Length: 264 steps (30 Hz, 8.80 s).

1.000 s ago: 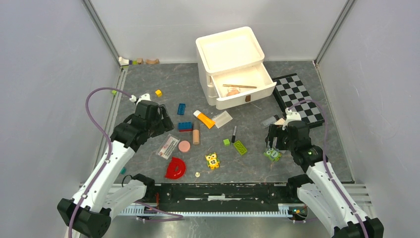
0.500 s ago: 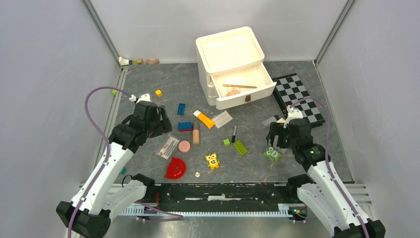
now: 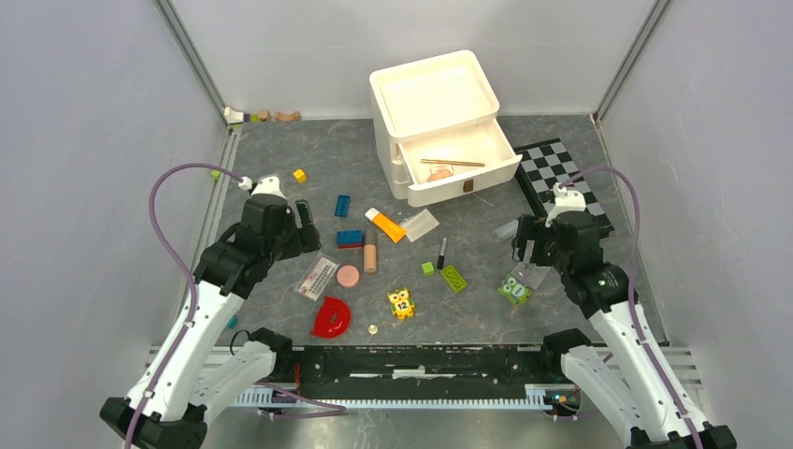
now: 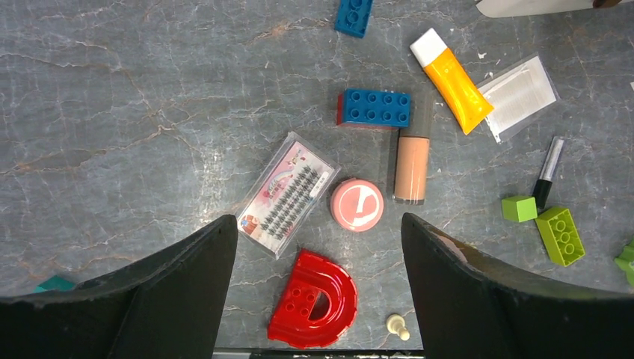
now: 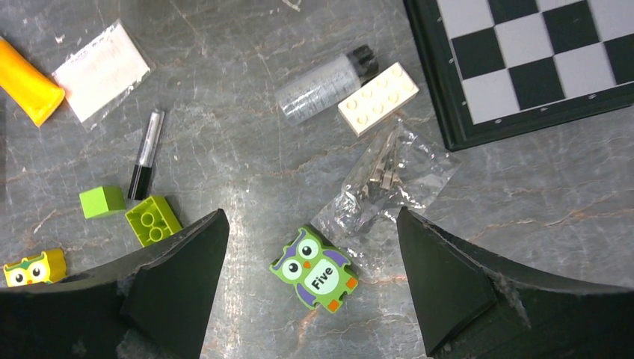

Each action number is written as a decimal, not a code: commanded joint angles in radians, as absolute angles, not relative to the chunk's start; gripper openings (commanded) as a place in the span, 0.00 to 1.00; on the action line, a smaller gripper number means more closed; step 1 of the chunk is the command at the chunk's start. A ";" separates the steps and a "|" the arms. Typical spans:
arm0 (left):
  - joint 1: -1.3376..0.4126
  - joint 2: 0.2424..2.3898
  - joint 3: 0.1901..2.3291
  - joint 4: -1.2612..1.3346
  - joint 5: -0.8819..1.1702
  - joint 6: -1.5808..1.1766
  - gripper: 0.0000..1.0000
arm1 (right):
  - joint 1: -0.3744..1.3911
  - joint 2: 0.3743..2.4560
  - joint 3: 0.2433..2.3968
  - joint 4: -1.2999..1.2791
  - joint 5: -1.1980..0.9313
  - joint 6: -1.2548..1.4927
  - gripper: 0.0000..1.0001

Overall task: Organize the makeup
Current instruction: Move the storage box to the center of the board.

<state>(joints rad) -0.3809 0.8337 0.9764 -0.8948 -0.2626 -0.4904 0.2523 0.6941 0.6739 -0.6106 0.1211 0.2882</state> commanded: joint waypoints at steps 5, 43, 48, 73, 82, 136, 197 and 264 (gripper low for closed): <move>-0.376 0.826 0.983 -0.871 -0.293 -0.402 0.87 | 0.248 0.703 0.810 -0.644 0.208 0.272 0.91; -0.328 1.299 1.142 -0.570 -0.179 -0.312 0.87 | 0.224 1.065 0.751 -0.182 0.289 0.248 0.92; -0.313 1.294 1.134 -0.562 -0.175 -0.319 0.87 | 0.223 1.075 0.729 -0.123 0.224 0.244 0.92; -0.310 1.358 1.129 -0.572 -0.125 -0.331 0.84 | 0.253 1.091 0.689 -0.046 -0.067 0.203 0.86; -0.309 1.335 1.119 -0.578 -0.144 -0.334 0.84 | 0.253 1.069 0.686 -0.123 0.074 0.250 0.87; -0.615 1.087 0.771 -0.765 -0.231 -0.777 0.77 | 0.603 1.000 0.605 -0.159 0.051 0.444 0.79; -0.309 0.829 1.317 -0.831 -0.220 -0.384 0.89 | -0.113 1.557 1.415 -0.186 -0.044 0.448 0.86; -0.308 0.851 1.113 -0.825 -0.265 -0.368 0.89 | 0.143 1.522 1.254 -0.096 0.040 0.442 0.82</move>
<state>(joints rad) -0.3134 0.8574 1.1233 -0.8436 -0.2325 -0.4305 0.1059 1.6180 1.4101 -0.0414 -0.0174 0.5079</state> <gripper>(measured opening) 0.888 0.815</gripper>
